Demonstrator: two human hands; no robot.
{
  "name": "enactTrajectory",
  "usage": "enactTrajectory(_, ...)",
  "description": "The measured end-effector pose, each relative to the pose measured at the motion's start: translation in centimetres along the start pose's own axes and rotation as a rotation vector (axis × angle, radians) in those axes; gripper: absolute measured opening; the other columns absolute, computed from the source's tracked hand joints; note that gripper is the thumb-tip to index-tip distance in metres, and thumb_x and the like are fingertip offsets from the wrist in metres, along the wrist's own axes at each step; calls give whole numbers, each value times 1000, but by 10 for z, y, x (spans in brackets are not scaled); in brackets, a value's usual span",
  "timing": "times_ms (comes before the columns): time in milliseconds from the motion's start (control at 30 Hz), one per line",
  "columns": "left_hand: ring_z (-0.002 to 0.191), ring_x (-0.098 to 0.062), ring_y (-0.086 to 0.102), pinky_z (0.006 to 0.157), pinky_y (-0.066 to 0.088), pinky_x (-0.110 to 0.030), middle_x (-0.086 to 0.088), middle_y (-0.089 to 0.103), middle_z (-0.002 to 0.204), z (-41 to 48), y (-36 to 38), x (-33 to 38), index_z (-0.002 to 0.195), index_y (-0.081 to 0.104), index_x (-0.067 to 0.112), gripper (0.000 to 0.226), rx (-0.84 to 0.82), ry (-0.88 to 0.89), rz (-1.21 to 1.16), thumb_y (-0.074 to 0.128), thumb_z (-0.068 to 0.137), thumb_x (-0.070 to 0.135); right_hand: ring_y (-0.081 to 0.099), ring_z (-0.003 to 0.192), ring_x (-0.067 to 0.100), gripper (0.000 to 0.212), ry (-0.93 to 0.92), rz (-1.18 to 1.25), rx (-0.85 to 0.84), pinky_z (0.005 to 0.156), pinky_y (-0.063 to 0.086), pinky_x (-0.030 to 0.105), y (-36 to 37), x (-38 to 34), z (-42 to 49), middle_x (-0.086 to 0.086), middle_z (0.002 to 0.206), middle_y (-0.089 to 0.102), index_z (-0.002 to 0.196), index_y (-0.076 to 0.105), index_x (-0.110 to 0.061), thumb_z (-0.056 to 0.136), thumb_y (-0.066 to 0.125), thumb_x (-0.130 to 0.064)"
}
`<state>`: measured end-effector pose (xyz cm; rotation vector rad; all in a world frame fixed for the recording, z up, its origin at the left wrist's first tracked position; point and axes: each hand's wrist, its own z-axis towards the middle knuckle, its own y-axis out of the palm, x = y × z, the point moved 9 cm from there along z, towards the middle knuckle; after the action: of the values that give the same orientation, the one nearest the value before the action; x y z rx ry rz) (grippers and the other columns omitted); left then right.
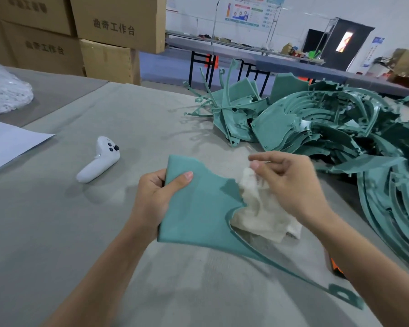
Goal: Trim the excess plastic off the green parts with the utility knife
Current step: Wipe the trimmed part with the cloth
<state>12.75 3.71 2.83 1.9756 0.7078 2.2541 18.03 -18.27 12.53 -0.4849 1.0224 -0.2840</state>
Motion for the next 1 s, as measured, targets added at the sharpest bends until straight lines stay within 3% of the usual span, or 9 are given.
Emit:
enactTrajectory(100, 65, -26, 70, 58, 57, -33, -17, 73, 79, -1, -2, 3, 79, 74, 4, 22, 20, 50, 52, 80, 71, 24, 71, 67, 7, 21, -44, -114, -77, 61, 54, 15, 29, -10, -5, -8, 77, 76, 111, 74, -10, 91, 69, -17)
enactTrajectory(233, 65, -28, 69, 60, 56, -39, -22, 72, 79, 0, -5, 7, 78, 73, 3, 26, 44, 87, 119, 81, 70, 27, 61, 52, -1, 31, -32, -156, -246, 60, 45, 5, 53, -5, -5, -16, 66, 72, 119, 70, -6, 91, 70, -18)
enactTrajectory(367, 66, -29, 67, 61, 56, -49, -28, 69, 82, -2, -5, 9, 78, 71, 1, 29, 106, 150, 163, 76, 72, 29, 63, 101, 0, 45, 2, -175, -269, 78, 40, -5, 56, 5, -8, 6, 111, 73, 133, 59, -3, 90, 70, -12)
enactTrajectory(433, 67, -29, 65, 62, 55, -55, -33, 66, 83, -4, -3, 10, 79, 69, -3, 34, 119, 182, 187, 74, 74, 30, 66, 99, 7, 45, 4, -231, -276, 79, 40, -3, 59, 6, -11, 8, 106, 75, 137, 54, -2, 94, 65, -11)
enactTrajectory(600, 65, -26, 65, 64, 55, -53, -24, 70, 76, -1, -13, 8, 73, 70, 4, 23, 177, 170, 171, 76, 78, 25, 67, 86, 26, 27, -101, -353, -324, 80, 47, 35, 64, -2, -18, 10, 90, 77, 119, 58, 7, 95, 60, -5)
enactTrajectory(733, 63, -25, 66, 64, 54, -47, -14, 71, 72, 2, -13, 4, 72, 71, 6, 23, 153, 142, 148, 75, 75, 28, 65, 80, 26, 30, -143, -411, -429, 75, 46, 34, 63, -2, -23, 7, 86, 77, 121, 56, 8, 96, 60, -10)
enactTrajectory(867, 63, -26, 66, 62, 54, -45, -14, 70, 71, 4, -9, 2, 71, 70, 5, 24, 117, 139, 143, 76, 74, 28, 49, 66, -9, 49, -128, -493, -554, 69, 37, 9, 54, 1, -21, -14, 76, 75, 144, 46, -7, 98, 59, -16)
enactTrajectory(933, 62, -23, 67, 61, 55, -40, -9, 72, 71, 6, -18, 6, 70, 73, 10, 15, 165, 158, 112, 76, 81, 21, 48, 75, -10, 49, -97, -620, -631, 72, 36, 13, 42, 8, -20, -17, 71, 72, 145, 47, -15, 98, 59, -18)
enactTrajectory(1000, 63, -20, 70, 57, 57, -35, -5, 73, 72, 8, -29, 8, 69, 75, 16, 17, 232, 170, 52, 71, 85, 17, 59, 95, 3, 40, -18, -736, -617, 84, 44, 27, 21, 16, -13, -10, 92, 76, 138, 55, -19, 98, 58, -21)
